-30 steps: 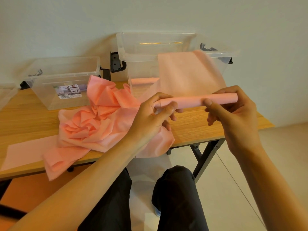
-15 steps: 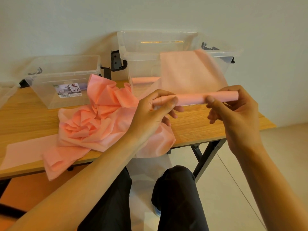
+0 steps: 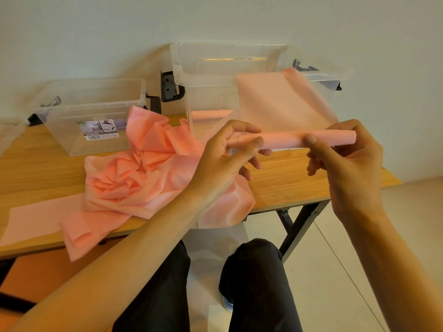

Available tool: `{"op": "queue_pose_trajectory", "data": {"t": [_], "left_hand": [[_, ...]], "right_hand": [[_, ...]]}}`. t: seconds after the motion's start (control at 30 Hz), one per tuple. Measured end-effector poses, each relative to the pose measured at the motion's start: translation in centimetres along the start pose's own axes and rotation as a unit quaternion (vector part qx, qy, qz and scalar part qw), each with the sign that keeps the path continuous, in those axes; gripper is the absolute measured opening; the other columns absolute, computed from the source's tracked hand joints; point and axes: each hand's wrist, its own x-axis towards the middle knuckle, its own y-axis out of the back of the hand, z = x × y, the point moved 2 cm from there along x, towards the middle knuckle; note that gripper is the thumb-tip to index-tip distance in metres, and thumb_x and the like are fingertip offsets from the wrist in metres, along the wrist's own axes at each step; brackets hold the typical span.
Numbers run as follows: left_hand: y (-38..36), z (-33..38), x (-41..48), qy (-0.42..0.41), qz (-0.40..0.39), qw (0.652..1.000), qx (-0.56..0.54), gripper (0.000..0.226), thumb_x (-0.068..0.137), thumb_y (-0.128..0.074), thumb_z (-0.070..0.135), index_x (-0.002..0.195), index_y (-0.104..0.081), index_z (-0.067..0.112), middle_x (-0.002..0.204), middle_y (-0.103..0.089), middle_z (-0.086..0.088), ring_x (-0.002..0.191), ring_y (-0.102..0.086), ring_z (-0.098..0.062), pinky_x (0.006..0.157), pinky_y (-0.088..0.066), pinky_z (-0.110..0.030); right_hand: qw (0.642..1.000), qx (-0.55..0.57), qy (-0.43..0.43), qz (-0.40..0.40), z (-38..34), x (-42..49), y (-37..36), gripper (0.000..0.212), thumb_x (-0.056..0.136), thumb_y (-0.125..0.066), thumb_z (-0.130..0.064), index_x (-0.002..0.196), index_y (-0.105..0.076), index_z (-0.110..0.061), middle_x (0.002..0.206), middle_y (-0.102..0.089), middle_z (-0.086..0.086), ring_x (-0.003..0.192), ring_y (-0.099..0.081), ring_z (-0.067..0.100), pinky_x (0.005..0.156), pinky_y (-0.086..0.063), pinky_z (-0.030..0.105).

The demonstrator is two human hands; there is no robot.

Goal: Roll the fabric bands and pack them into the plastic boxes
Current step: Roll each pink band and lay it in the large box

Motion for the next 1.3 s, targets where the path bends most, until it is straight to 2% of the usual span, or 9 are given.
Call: {"op": "queue_pose_trajectory", "data": {"t": [0.1,0.27,0.37,0.57,0.8,0.93,1.13,1.23,1.3], "left_hand": [[0.0,0.1,0.2,-0.008,0.004,1.000,0.015,0.025,0.093,-0.068,0.005,0.117,-0.062,0.006,0.090,-0.072,0.001,0.072,-0.068,-0.019,0.050,-0.052,-0.029],[0.1,0.1,0.3,-0.002,0.030,0.999,0.023,0.011,0.094,-0.067,0.008,0.103,-0.065,0.004,0.090,-0.075,-0.015,0.063,-0.063,-0.016,0.049,-0.050,-0.026],[0.3,0.2,0.3,-0.009,0.030,0.999,0.031,0.005,0.095,-0.067,0.011,0.095,-0.065,0.007,0.083,-0.075,-0.015,0.061,-0.063,-0.016,0.050,-0.049,-0.026],[0.7,0.5,-0.2,-0.015,0.033,0.998,0.045,0.013,0.094,-0.068,0.014,0.085,-0.064,0.006,0.068,-0.072,-0.010,0.060,-0.065,-0.022,0.051,-0.049,-0.026],[1.5,0.6,-0.8,-0.032,-0.011,0.997,0.074,0.012,0.088,-0.072,0.005,0.089,-0.065,0.013,0.079,-0.072,-0.005,0.072,-0.071,-0.022,0.051,-0.051,-0.026],[1.9,0.3,-1.8,-0.012,-0.017,0.997,0.074,0.009,0.085,-0.073,0.008,0.084,-0.065,0.010,0.067,-0.069,-0.005,0.057,-0.065,-0.015,0.052,-0.050,-0.026],[2.2,-0.1,-3.3,-0.006,-0.010,0.998,0.064,0.012,0.082,-0.073,0.019,0.082,-0.066,0.009,0.066,-0.071,-0.002,0.055,-0.061,-0.019,0.052,-0.049,-0.027],[2.1,0.0,-3.8,-0.005,-0.005,0.998,0.067,0.017,0.082,-0.073,0.020,0.084,-0.067,0.004,0.073,-0.076,-0.008,0.055,-0.062,-0.020,0.052,-0.049,-0.026],[2.1,0.1,-3.9,-0.007,-0.006,0.997,0.073,0.017,0.083,-0.072,0.020,0.085,-0.067,0.004,0.075,-0.076,-0.010,0.055,-0.064,-0.020,0.052,-0.049,-0.025]], "right_hand": [[1.000,-0.003,-0.013,0.012,0.3,0.2,0.1,0.039,0.084,-0.077,-0.023,0.099,-0.056,0.006,0.065,-0.062,0.005,0.053,-0.057,0.024,0.050,-0.049,0.032],[1.000,-0.016,-0.018,-0.016,0.2,0.2,0.1,0.036,0.081,-0.079,-0.022,0.109,-0.059,-0.012,0.072,-0.064,0.007,0.055,-0.062,0.022,0.051,-0.052,0.032],[0.999,-0.016,-0.026,-0.010,0.2,0.1,0.0,0.041,0.079,-0.080,-0.023,0.107,-0.062,0.000,0.077,-0.066,0.009,0.055,-0.061,0.022,0.052,-0.053,0.033],[0.998,-0.011,-0.067,-0.013,0.6,-0.3,0.1,0.048,0.077,-0.080,-0.027,0.094,-0.060,0.013,0.066,-0.066,0.014,0.049,-0.056,0.024,0.050,-0.050,0.032],[0.995,-0.030,-0.064,-0.071,0.5,-1.1,-0.1,0.037,0.078,-0.078,-0.028,0.091,-0.063,0.004,0.069,-0.067,0.016,0.051,-0.058,0.027,0.052,-0.052,0.035],[0.993,-0.036,-0.064,-0.096,0.7,-1.9,0.1,0.033,0.077,-0.077,-0.024,0.085,-0.064,0.005,0.064,-0.066,0.015,0.048,-0.057,0.025,0.051,-0.050,0.029],[0.985,-0.036,-0.030,-0.166,0.9,-3.0,0.4,0.029,0.079,-0.081,-0.013,0.103,-0.066,-0.012,0.084,-0.071,0.013,0.058,-0.065,0.027,0.051,-0.056,0.037],[0.985,-0.010,-0.032,-0.170,1.2,-3.2,0.6,0.033,0.079,-0.086,-0.029,0.097,-0.068,-0.008,0.083,-0.071,0.012,0.057,-0.065,0.030,0.049,-0.054,0.039],[0.987,-0.011,-0.044,-0.152,1.2,-3.4,0.5,0.034,0.078,-0.086,-0.030,0.094,-0.069,-0.005,0.080,-0.071,0.015,0.054,-0.063,0.030,0.050,-0.054,0.037]]}}
